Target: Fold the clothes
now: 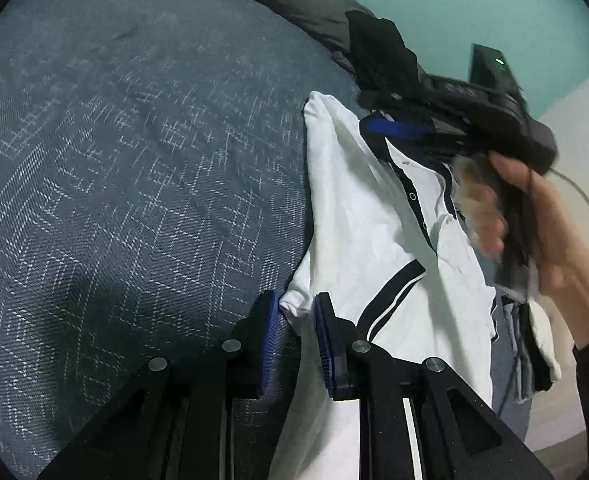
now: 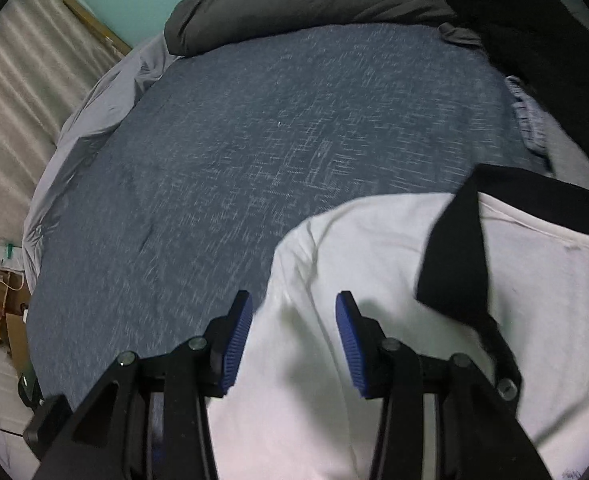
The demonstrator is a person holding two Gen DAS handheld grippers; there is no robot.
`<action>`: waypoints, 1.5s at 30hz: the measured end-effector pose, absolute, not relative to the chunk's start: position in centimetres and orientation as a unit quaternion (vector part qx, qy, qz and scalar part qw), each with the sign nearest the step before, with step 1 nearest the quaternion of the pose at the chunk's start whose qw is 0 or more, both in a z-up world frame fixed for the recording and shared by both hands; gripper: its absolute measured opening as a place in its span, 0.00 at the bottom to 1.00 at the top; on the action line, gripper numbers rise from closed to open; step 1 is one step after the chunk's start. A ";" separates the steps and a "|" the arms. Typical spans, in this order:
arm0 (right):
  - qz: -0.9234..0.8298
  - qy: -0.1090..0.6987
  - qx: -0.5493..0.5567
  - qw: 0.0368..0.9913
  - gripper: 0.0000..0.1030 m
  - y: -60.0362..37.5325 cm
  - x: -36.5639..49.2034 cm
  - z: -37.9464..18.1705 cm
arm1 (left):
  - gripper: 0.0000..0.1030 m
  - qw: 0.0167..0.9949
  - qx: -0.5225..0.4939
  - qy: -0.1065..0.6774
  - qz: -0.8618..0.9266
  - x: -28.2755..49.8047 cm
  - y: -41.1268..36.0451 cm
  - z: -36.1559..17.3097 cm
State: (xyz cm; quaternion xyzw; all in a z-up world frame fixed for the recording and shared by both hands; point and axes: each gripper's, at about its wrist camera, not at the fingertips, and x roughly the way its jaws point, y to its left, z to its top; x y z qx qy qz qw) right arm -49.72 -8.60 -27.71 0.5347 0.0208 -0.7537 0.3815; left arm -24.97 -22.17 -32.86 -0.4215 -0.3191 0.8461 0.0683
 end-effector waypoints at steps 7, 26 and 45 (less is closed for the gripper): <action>-0.750 0.013 0.547 0.372 0.23 -11.1 -51.9 -29.7 | 0.20 0.069 -0.423 -0.319 0.845 -25.0 -22.1 -32.9; -0.782 0.009 0.528 0.331 0.07 -12.3 -54.7 -29.7 | 0.20 0.070 -0.423 -0.322 0.844 -24.7 -22.4 -33.0; -0.752 -0.010 0.532 0.390 0.39 -3.5 -46.2 -29.2 | 0.20 0.068 -0.423 -0.332 0.840 -24.8 -22.4 -32.9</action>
